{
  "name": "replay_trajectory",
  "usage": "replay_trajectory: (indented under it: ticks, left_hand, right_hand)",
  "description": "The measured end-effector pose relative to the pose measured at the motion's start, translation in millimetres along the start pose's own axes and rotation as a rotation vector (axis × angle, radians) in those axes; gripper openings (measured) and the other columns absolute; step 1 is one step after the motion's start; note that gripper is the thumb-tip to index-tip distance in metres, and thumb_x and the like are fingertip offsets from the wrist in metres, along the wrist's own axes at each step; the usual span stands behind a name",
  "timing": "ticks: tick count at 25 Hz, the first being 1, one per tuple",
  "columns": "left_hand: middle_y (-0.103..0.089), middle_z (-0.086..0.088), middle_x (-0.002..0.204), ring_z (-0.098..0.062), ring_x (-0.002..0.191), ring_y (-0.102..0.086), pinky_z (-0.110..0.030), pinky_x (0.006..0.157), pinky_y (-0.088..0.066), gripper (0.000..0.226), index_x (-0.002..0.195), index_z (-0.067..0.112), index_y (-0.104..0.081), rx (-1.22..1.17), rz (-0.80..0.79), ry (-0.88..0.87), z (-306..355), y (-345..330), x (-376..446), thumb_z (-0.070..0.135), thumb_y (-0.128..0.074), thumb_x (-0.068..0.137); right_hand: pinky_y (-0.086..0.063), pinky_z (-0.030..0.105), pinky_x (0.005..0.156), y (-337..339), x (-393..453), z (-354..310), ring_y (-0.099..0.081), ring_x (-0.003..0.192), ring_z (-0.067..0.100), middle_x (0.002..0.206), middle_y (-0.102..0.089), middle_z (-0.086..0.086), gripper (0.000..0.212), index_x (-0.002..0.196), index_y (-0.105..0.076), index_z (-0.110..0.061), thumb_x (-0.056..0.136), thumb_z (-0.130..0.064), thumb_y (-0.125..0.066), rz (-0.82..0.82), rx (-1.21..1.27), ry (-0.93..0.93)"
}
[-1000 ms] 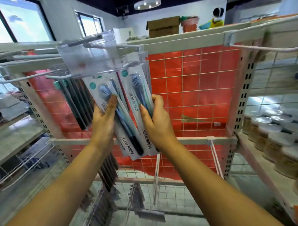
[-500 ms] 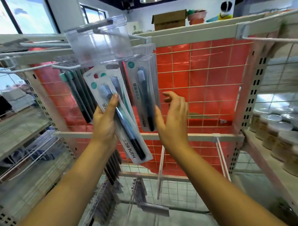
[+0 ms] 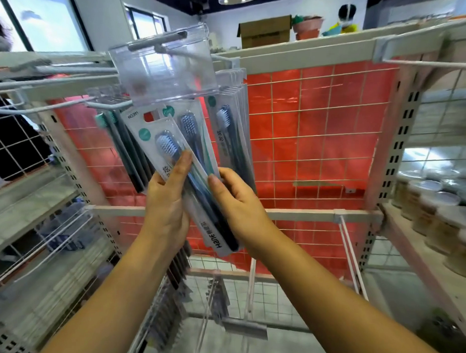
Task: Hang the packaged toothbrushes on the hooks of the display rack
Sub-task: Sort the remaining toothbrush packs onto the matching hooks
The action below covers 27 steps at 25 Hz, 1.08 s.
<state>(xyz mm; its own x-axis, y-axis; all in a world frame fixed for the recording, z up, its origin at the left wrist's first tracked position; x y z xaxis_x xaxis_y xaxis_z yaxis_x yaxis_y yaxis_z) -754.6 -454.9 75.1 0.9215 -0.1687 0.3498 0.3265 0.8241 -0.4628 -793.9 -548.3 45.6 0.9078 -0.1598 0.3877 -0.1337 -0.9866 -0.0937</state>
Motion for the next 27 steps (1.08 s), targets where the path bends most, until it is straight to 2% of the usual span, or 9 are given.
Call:
replay_trajectory:
  ticks: [3,7,11,14,18,20,23,25,27]
  left_hand:
    - [-0.075,-0.001,0.088,-0.019,0.087,-0.071,-0.036,0.078,-0.058,0.032,0.099,0.012,-0.064,-0.001,0.031,0.036,-2.6,4.5,-0.8,0.028,-0.064,0.072]
    - [-0.074,0.0,0.089,-0.018,0.088,-0.07,-0.04,0.082,-0.057,0.024,0.093,0.017,-0.071,-0.015,0.04,0.049,-5.7,15.7,2.9,0.027,-0.065,0.072]
    - [-0.069,0.006,0.06,-0.007,0.058,-0.066,-0.023,0.058,-0.057,0.025,0.088,0.015,-0.056,0.051,0.096,0.036,-9.3,20.0,1.7,0.026,-0.064,0.067]
    - [-0.066,0.006,0.054,-0.006,0.05,-0.062,-0.022,0.052,-0.055,0.028,0.083,0.016,-0.053,0.109,0.095,0.016,-9.5,16.1,-0.2,0.029,-0.066,0.062]
    - [-0.07,0.006,0.065,-0.009,0.061,-0.067,-0.029,0.062,-0.059,0.043,0.088,0.016,-0.057,0.154,-0.036,-0.045,-0.1,-2.4,6.3,0.038,-0.071,0.053]
    - [-0.071,0.005,0.069,-0.009,0.064,-0.068,-0.027,0.062,-0.057,0.04,0.09,0.014,-0.058,0.132,-0.123,-0.082,5.6,-14.7,11.1,0.036,-0.07,0.06]
    - [-0.073,0.001,0.084,-0.015,0.079,-0.07,-0.03,0.072,-0.057,0.031,0.1,0.009,-0.058,0.102,-0.258,-0.075,6.2,-31.7,17.7,0.027,-0.062,0.075]
    - [-0.072,-0.006,0.091,-0.021,0.085,-0.07,-0.037,0.079,-0.056,0.04,0.106,0.006,-0.057,0.111,-0.271,-0.037,2.4,-36.9,20.7,0.029,-0.065,0.075]
    - [-0.071,-0.007,0.088,-0.021,0.083,-0.069,-0.037,0.08,-0.057,0.039,0.104,0.005,-0.058,0.146,-0.27,-0.002,-0.4,-37.8,23.8,0.03,-0.066,0.075]
  right_hand:
    - [-0.049,0.033,0.086,12.4,-0.2,1.8,-0.061,0.09,0.017,0.094,-0.065,0.005,0.022,0.103,-0.061,-0.012,0.099,-0.022,-0.042,0.105,-0.075,0.015]
    - [-0.043,0.02,0.065,33.3,0.9,-10.2,-0.051,0.069,0.001,0.077,-0.058,-0.013,0.02,0.098,-0.062,-0.016,0.099,-0.023,-0.042,0.203,-0.333,0.108]
    - [-0.039,0.017,0.059,45.5,5.0,-17.7,-0.048,0.063,-0.001,0.072,-0.055,-0.014,0.022,0.096,-0.061,-0.016,0.099,-0.024,-0.041,0.308,-0.411,0.129]
    - [-0.039,0.021,0.06,52.3,6.9,-15.3,-0.046,0.064,0.001,0.072,-0.053,-0.012,0.021,0.093,-0.058,-0.018,0.1,-0.025,-0.039,0.346,-0.376,0.099]
    - [-0.036,0.03,0.061,50.3,10.5,-11.3,-0.044,0.064,0.01,0.068,-0.05,-0.007,0.021,0.084,-0.052,-0.018,0.1,-0.024,-0.04,0.315,-0.379,0.067]
    - [-0.037,0.031,0.063,51.5,13.1,-10.5,-0.046,0.068,0.013,0.069,-0.051,-0.007,0.021,0.085,-0.053,-0.018,0.1,-0.025,-0.04,0.315,-0.407,0.058]
    - [-0.037,0.03,0.063,53.9,15.6,-9.7,-0.048,0.07,0.012,0.072,-0.054,-0.005,0.022,0.088,-0.056,-0.015,0.1,-0.024,-0.04,0.314,-0.411,0.055]
    - [-0.04,0.032,0.066,54.8,16.2,-9.3,-0.049,0.07,0.013,0.076,-0.057,-0.001,0.024,0.091,-0.058,-0.011,0.1,-0.024,-0.04,0.316,-0.414,0.064]
    - [-0.042,0.034,0.066,56.7,16.4,-10.1,-0.05,0.069,0.012,0.075,-0.057,-0.002,0.023,0.093,-0.059,-0.013,0.1,-0.024,-0.04,0.319,-0.437,0.072]
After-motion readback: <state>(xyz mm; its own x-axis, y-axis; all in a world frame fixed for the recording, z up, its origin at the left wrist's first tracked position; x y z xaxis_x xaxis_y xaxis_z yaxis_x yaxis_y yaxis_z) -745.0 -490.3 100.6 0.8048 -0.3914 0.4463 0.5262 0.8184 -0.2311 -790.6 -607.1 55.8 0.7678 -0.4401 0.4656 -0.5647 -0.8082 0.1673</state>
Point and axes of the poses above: each hand's wrist, its own x-axis towards the middle knuckle, its own y-axis out of the back of the hand, z = x × y, the point moved 4 cm from there along x, towards the middle knuckle
